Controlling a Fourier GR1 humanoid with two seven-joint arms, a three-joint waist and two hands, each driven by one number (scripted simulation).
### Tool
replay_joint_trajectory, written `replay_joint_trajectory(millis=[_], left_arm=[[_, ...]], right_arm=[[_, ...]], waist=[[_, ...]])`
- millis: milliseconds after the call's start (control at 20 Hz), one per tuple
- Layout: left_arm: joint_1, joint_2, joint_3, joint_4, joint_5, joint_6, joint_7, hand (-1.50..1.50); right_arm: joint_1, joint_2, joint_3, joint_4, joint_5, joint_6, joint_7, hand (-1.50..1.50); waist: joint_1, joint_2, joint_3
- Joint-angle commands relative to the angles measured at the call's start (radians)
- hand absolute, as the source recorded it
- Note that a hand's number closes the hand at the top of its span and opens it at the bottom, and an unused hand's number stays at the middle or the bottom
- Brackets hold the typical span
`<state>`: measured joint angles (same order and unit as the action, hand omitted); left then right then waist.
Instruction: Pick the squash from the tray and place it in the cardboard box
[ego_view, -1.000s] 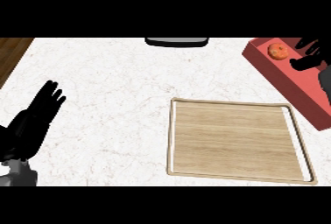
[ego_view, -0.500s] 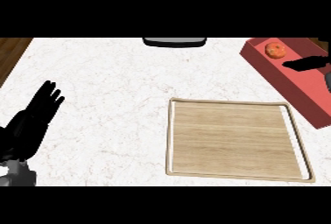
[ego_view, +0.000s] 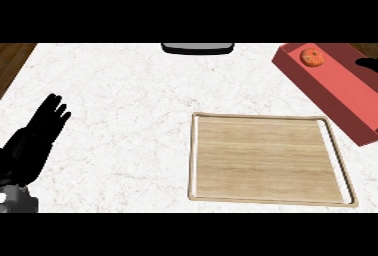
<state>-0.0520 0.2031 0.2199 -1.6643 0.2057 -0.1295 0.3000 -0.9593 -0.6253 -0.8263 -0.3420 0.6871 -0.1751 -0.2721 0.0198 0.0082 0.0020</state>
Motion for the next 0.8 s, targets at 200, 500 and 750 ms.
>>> replay_joint_trajectory(millis=[200, 500, 750], left_arm=[[-0.010, -0.003, 0.009, 0.057, -0.008, -0.010, -0.046, 0.00], [0.016, -0.026, -0.017, -0.012, -0.011, 0.004, -0.005, 0.00], [-0.037, -0.024, -0.015, 0.042, -0.039, 0.021, -0.031, 0.00]], right_arm=[[0.081, -0.183, -0.089, 0.039, -0.142, 0.189, -0.051, -1.50], [0.134, -0.243, -0.066, 0.055, -0.176, 0.274, -0.134, -1.50], [0.194, -0.232, -0.039, 0.080, -0.183, 0.263, -0.185, -1.50]], waist=[[-0.008, 0.000, -0.001], [0.000, -0.001, 0.000], [0.000, 0.001, 0.000]])
